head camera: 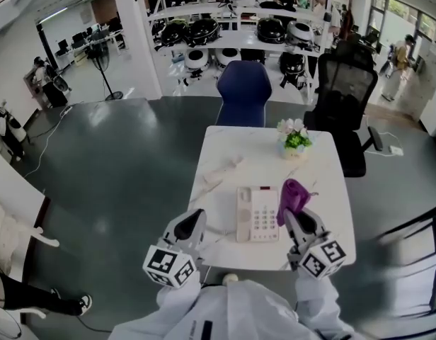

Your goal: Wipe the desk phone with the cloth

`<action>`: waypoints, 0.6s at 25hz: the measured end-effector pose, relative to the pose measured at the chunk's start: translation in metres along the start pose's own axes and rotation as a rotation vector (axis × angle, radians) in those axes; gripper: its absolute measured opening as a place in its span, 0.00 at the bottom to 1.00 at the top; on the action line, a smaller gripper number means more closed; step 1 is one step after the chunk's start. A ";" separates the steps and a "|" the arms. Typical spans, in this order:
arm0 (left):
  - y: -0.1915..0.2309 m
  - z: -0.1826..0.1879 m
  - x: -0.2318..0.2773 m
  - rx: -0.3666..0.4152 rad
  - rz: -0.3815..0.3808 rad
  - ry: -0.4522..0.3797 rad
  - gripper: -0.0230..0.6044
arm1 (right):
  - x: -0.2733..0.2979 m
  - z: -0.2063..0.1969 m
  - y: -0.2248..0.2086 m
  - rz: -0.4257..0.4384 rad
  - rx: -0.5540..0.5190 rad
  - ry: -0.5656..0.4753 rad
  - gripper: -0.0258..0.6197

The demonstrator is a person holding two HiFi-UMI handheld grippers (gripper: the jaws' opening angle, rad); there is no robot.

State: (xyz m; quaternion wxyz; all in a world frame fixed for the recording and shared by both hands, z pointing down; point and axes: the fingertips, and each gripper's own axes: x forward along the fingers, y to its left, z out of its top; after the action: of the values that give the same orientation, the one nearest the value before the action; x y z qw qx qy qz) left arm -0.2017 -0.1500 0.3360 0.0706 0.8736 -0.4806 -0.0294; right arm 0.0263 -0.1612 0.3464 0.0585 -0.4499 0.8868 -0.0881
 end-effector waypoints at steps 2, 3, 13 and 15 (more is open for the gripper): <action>0.002 0.000 0.000 0.010 0.005 -0.001 0.03 | 0.000 -0.001 -0.003 -0.013 -0.014 0.003 0.10; 0.004 0.001 0.000 0.011 0.006 -0.003 0.03 | 0.000 -0.002 -0.004 -0.016 -0.025 0.008 0.10; 0.012 -0.005 0.004 0.001 0.017 0.007 0.03 | 0.001 -0.013 -0.012 -0.035 -0.054 0.040 0.10; 0.013 -0.004 0.005 0.006 0.017 0.007 0.03 | 0.001 -0.012 -0.013 -0.038 -0.055 0.040 0.10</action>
State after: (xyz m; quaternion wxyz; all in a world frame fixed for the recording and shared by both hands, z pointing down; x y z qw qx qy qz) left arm -0.2092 -0.1605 0.3419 0.0698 0.8698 -0.4878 -0.0245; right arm 0.0333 -0.1685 0.3611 0.0266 -0.4663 0.8811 -0.0739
